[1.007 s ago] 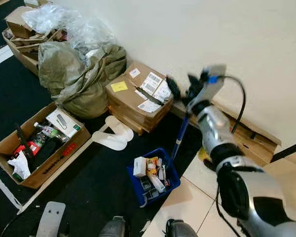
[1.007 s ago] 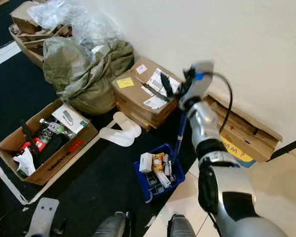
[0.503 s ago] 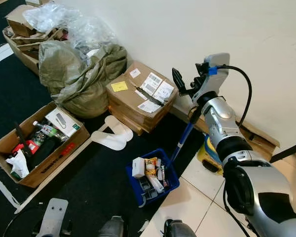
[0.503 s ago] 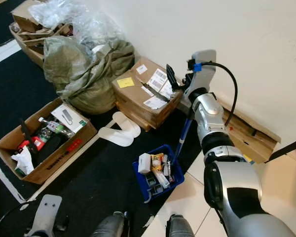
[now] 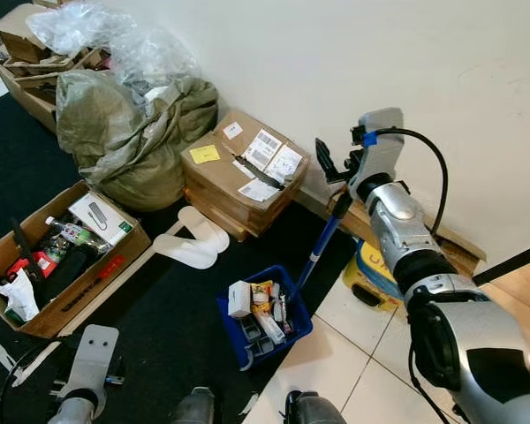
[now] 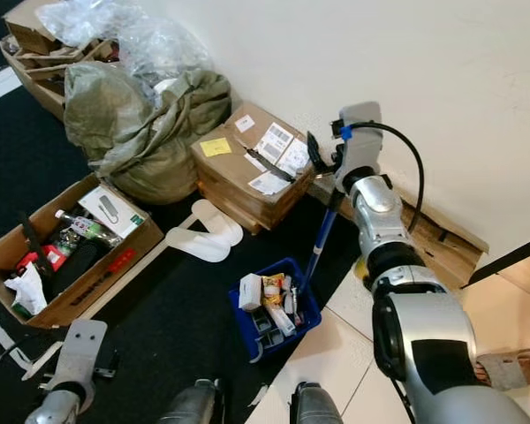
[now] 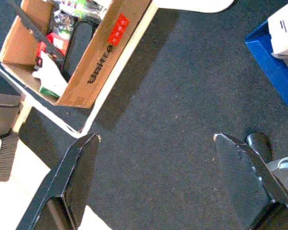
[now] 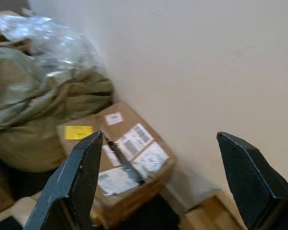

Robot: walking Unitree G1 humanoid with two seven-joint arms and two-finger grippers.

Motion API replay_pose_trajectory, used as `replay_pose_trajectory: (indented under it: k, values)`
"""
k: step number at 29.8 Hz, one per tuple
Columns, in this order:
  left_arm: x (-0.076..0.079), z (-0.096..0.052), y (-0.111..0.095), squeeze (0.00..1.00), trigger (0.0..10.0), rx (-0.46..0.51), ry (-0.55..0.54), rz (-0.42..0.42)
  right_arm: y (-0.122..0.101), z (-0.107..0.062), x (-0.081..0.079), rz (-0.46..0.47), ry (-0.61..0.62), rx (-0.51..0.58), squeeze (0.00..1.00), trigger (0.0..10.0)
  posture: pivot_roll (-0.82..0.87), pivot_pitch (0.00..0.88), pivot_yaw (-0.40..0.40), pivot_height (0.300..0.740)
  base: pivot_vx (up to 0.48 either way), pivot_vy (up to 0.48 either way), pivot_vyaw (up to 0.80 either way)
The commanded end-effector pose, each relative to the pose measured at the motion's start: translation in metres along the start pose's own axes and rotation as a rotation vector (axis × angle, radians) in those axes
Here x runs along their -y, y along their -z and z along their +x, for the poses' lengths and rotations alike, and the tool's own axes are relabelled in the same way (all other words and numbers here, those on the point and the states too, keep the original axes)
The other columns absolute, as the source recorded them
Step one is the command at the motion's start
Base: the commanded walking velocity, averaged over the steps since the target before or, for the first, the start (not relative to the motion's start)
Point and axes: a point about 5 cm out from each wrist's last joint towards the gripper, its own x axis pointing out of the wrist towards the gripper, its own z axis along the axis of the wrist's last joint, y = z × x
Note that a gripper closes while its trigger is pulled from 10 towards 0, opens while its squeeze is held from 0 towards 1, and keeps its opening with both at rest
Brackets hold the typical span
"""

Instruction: Sweep floor

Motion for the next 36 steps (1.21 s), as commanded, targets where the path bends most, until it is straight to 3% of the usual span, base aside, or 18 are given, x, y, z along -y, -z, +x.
replay_pose_trajectory:
  k: [1,7,16,22,24,27,29,36]
  values:
    - [-0.003,-0.007,0.014,0.0,10.0,-0.043,-0.004,0.02,0.009,-0.004,-0.001,-0.005,0.001,-0.027,0.0,10.0,0.12,0.31,-0.03,0.74,0.0,0.0,0.0]
    - [0.005,-0.012,0.021,0.0,10.0,-0.069,0.007,0.016,0.02,-0.012,0.009,0.024,0.035,-0.065,0.0,10.0,0.11,0.301,-0.041,0.74,0.0,0.0,0.0]
    - [0.006,-0.015,0.026,0.0,10.0,-0.082,0.012,0.02,0.05,-0.028,0.005,0.081,0.046,-0.175,0.0,10.0,0.12,0.298,-0.04,0.74,0.0,0.0,0.0]
    - [0.006,-0.015,0.027,0.0,10.0,-0.085,0.016,0.023,0.045,-0.026,0.01,0.134,0.064,-0.154,0.0,10.0,0.11,0.295,-0.045,0.74,0.0,0.0,0.0]
    - [0.008,-0.016,0.028,0.0,10.0,-0.087,0.019,0.023,0.052,-0.029,0.009,0.11,0.049,-0.213,0.0,10.0,0.11,0.297,-0.048,0.74,0.0,0.0,0.0]
    - [0.01,-0.017,0.029,0.0,10.0,-0.089,0.021,0.022,0.066,-0.035,0.004,0.104,0.027,-0.283,0.0,10.0,0.11,0.3,-0.049,0.74,0.0,0.0,0.0]
    - [0.012,-0.019,0.031,0.0,10.0,-0.092,0.024,0.021,0.077,-0.042,-0.006,0.149,0.017,-0.313,0.0,10.0,0.11,0.3,-0.049,0.74,0.0,0.0,0.0]
    - [0.008,-0.021,0.034,0.0,10.0,-0.091,0.021,0.025,0.072,-0.04,-0.016,0.164,-0.015,-0.224,0.0,10.0,0.13,0.318,-0.042,0.74,0.0,0.0,0.0]
